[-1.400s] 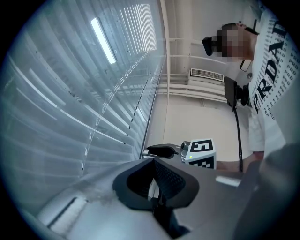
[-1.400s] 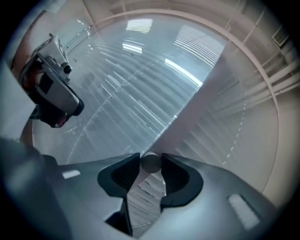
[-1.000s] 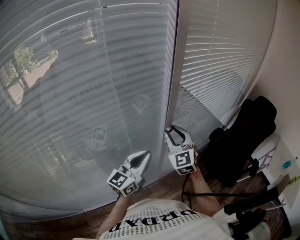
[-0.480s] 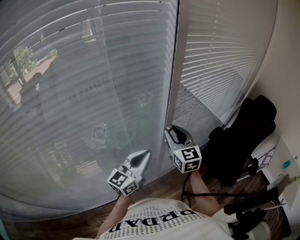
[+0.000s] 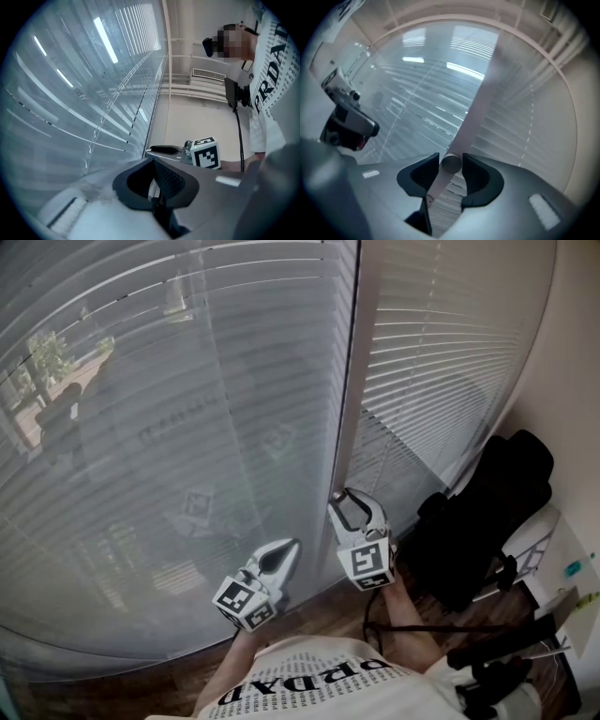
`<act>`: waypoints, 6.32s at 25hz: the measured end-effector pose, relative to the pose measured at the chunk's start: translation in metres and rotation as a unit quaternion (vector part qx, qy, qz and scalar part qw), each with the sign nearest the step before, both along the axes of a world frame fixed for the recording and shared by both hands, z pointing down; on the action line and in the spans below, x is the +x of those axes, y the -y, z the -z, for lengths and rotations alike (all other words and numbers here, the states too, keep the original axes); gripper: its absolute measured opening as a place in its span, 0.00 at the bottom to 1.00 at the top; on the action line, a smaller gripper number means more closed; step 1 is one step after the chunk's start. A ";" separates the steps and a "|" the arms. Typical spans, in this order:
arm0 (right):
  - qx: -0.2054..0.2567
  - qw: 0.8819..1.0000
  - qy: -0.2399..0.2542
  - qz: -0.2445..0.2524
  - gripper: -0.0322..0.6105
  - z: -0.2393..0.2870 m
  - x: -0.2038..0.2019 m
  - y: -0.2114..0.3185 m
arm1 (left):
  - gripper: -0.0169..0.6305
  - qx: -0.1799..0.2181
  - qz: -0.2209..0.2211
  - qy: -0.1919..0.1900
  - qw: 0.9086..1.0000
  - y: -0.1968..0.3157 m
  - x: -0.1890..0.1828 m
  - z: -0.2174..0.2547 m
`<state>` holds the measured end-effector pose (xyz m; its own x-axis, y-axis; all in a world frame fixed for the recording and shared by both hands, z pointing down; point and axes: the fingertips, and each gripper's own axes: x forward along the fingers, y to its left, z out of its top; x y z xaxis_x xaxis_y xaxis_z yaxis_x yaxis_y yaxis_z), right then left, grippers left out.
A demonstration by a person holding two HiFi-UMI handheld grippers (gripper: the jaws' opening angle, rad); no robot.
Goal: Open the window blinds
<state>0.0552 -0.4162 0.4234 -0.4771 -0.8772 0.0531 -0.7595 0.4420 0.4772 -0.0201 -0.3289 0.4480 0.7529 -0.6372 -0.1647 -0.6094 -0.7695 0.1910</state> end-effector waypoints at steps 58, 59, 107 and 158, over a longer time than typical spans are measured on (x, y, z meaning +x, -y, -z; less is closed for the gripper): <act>-0.005 0.998 -0.069 0.007 0.26 -0.003 -0.002 0.004 | 0.01 -0.004 0.001 -0.002 1.000 -0.003 -0.007 -0.001; -0.007 0.998 -0.059 0.006 0.26 -0.003 -0.002 0.003 | 0.01 -0.004 0.001 -0.002 1.000 -0.003 -0.007 -0.001; -0.053 0.999 -0.001 -0.003 0.26 -0.007 0.003 0.005 | 0.01 -0.008 -0.011 -0.003 1.000 -0.001 0.000 -0.003; -0.120 0.979 0.163 0.019 0.26 -0.004 0.008 0.010 | 0.01 -0.009 -0.013 -0.004 1.000 -0.001 -0.001 -0.001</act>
